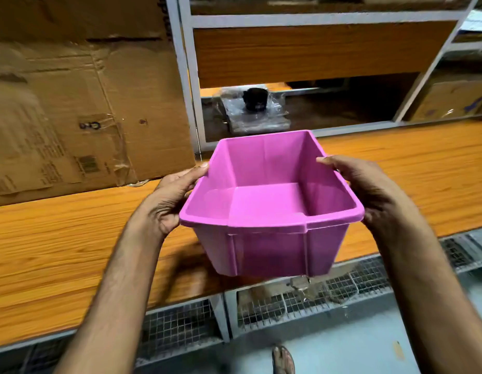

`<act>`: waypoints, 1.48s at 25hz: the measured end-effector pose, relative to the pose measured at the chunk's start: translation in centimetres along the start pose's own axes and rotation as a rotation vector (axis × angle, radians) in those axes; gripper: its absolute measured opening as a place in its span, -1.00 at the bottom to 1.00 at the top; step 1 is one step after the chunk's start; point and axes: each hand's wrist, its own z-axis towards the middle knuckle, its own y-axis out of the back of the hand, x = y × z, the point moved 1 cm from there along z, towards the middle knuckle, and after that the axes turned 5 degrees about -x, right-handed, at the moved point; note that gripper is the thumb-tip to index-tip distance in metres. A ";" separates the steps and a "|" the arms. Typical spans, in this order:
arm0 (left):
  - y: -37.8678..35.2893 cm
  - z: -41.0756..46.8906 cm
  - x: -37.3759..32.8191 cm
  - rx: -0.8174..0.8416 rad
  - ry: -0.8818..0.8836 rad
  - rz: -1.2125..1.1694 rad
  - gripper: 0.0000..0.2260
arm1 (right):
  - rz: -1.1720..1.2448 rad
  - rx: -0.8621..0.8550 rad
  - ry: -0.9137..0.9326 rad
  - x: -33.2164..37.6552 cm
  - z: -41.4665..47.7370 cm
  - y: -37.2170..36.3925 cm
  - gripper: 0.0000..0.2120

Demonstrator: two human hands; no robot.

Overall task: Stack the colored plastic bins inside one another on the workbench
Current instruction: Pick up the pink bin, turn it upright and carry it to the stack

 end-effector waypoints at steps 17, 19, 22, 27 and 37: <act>-32.9 -6.8 14.5 0.535 -0.107 0.426 -0.66 | 0.284 -0.230 0.003 -6.0 -10.8 39.7 -0.30; -38.1 -8.2 17.6 0.623 -0.107 0.445 -0.64 | 0.301 -0.353 0.032 -7.1 -12.2 45.4 -0.40; -45.2 -9.8 21.5 0.735 -0.136 0.433 -0.55 | 0.229 -0.510 0.070 -8.0 -14.1 51.9 -0.50; -56.1 -12.2 27.0 0.910 -0.093 0.430 -0.51 | 0.277 -0.671 0.142 -8.4 -16.9 61.6 -0.52; -76.2 -10.0 34.6 1.057 -0.012 0.463 -0.49 | 0.303 -0.909 0.139 -7.8 -13.2 76.8 -0.51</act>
